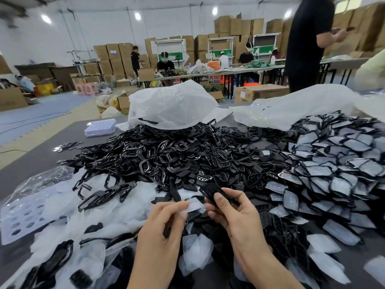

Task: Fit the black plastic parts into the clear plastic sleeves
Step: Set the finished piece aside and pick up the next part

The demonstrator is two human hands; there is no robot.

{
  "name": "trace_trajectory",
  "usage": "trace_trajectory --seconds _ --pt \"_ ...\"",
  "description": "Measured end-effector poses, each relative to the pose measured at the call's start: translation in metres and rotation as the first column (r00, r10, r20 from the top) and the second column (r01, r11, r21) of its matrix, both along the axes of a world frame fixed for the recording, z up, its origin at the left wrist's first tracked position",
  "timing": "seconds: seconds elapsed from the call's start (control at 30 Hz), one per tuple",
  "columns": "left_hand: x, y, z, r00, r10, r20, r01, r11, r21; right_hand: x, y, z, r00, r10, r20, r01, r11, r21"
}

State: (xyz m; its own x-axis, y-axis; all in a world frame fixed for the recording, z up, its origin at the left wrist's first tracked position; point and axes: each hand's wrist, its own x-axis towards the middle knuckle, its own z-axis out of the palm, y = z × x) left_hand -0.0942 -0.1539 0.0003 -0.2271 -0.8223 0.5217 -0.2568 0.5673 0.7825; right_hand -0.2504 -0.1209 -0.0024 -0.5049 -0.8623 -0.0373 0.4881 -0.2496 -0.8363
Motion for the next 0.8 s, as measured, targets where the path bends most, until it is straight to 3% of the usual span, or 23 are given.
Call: trace_trajectory --seconds 0.27,0.4,0.53,0.8 --pt "0.0 0.007 0.007 0.993 -0.106 -0.05 0.111 0.987 0.12 0.005 0.001 -0.003 0.977 0.117 -0.18 -0.109 0.993 0.053" --pt "-0.002 0.003 -0.001 0.996 0.003 -0.086 0.013 0.984 0.179 0.011 0.003 -0.001 0.953 0.23 -0.198 -0.221 0.973 0.067" --pt "0.001 -0.003 -0.002 0.992 0.104 -0.066 -0.096 0.989 0.111 0.013 0.005 0.002 0.934 0.257 -0.247 -0.251 0.966 0.057" --pt "0.001 -0.006 -0.004 0.978 0.075 -0.195 -0.02 0.963 0.268 0.015 0.007 0.004 0.904 0.279 -0.323 -0.283 0.958 0.038"
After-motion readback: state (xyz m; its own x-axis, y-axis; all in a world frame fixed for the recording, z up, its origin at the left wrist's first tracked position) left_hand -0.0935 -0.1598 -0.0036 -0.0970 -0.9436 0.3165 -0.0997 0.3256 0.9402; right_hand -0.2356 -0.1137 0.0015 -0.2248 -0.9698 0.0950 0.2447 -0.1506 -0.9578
